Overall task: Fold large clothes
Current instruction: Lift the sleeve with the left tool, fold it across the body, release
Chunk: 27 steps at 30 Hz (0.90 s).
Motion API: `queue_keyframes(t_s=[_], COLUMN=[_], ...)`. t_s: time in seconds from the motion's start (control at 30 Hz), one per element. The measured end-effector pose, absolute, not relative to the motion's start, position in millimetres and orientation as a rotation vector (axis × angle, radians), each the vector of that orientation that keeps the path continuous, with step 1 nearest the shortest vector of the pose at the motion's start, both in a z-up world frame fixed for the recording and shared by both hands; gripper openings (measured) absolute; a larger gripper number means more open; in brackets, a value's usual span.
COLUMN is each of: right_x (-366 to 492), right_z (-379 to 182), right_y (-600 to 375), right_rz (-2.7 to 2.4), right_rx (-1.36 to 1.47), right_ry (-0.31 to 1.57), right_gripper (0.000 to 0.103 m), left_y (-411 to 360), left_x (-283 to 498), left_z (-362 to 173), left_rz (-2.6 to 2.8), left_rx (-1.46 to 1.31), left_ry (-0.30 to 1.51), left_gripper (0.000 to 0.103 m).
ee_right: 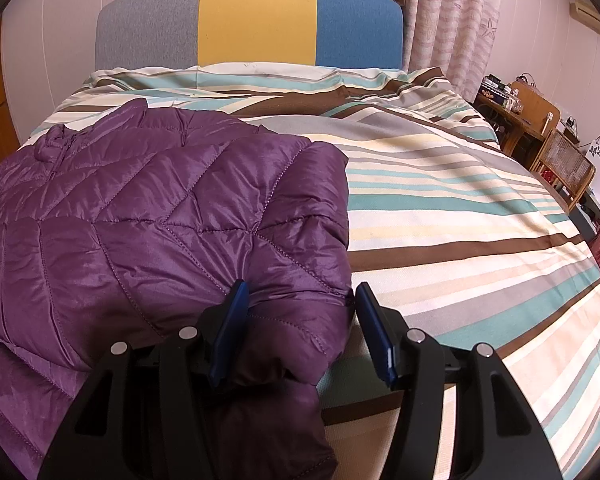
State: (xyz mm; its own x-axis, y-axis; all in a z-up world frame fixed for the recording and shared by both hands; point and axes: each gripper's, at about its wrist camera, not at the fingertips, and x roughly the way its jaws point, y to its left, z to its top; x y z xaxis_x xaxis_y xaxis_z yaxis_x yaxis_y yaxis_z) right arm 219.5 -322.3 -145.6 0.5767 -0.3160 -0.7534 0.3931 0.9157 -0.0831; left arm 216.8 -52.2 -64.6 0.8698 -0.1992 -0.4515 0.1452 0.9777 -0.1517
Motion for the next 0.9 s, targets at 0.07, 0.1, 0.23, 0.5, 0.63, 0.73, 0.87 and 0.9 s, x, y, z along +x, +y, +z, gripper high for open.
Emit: queue_keyframes(t_s=[0.07,0.1,0.23,0.5,0.63,0.73,0.87,0.9], right_x=[218.8,219.3,219.0,219.4,220.2,220.6,220.1,219.6], right_z=[-145.5,-145.4,-145.5,-145.4,-145.5,-145.5,-145.9,-145.9], right_y=[-322.6,-322.5,-322.5,-322.7,-322.7,-323.1,-324.0,-324.6], right_rz=[-0.415,-0.415,-0.415,-0.412,-0.411,-0.410,-0.409,-0.409], right_rx=[0.096,0.097,0.098,0.102,0.106,0.109,0.114,0.115], right_ry=[0.861,0.861,0.861,0.861,0.861,0.861,0.861,0.861], right_gripper=[0.055,0.055,0.055,0.055,0.055,0.055,0.056,0.056], left_y=[-59.4,-61.9,-79.2,-104.0,-114.4,-121.7,-136.2,-139.8], left_x=[216.4,215.3,217.3,216.0,215.0,215.1,214.3,215.4], left_z=[-65.5,-66.0,-65.7,-69.1,-72.1,-73.3,-79.3,-81.2], left_rz=[-0.192,-0.198,-0.219,-0.258,-0.286,-0.310,-0.345,-0.351], left_rx=[-0.100,-0.096,-0.081,-0.064,-0.069,-0.072,-0.039,-0.030], left_ry=[0.486,0.489,0.495,0.515,0.529,0.541,0.562,0.570], left_gripper=[0.009,0.009,0.009,0.009,0.009,0.009,0.009,0.009])
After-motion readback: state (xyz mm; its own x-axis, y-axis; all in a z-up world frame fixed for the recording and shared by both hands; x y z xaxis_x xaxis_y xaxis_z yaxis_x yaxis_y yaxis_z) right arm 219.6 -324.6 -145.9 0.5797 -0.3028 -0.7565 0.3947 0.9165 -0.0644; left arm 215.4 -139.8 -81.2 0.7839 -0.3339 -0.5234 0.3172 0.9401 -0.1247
